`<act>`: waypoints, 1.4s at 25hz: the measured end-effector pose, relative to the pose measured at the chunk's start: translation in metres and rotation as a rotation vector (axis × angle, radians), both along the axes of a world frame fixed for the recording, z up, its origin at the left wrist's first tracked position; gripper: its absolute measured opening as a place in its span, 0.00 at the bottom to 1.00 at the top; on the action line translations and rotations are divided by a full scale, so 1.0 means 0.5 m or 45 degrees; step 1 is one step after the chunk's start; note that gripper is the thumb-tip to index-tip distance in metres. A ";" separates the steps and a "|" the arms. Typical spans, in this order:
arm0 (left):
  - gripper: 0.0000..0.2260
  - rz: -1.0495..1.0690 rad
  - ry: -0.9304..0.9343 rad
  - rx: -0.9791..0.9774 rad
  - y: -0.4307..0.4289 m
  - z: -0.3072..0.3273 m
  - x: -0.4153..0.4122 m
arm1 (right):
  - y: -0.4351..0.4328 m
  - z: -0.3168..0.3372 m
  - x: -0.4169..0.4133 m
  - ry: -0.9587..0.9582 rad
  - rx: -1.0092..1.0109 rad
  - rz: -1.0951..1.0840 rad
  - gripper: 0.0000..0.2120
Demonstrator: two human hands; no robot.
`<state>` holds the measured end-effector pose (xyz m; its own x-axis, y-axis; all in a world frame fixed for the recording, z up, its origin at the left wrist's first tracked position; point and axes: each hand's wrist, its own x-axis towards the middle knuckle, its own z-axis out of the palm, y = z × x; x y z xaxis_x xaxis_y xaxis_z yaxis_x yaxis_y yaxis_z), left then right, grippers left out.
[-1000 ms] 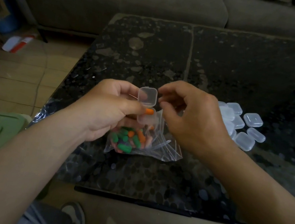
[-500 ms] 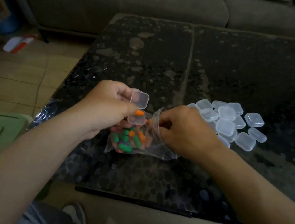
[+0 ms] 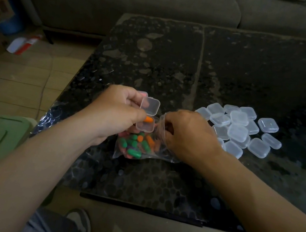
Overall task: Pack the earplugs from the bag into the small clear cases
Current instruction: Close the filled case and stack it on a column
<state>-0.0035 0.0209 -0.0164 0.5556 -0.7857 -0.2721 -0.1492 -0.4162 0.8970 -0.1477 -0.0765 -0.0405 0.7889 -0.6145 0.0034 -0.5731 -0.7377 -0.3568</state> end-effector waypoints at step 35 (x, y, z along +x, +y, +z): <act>0.11 0.082 0.534 -0.153 0.003 0.043 -0.037 | 0.006 0.068 -0.049 -0.501 0.276 0.049 0.06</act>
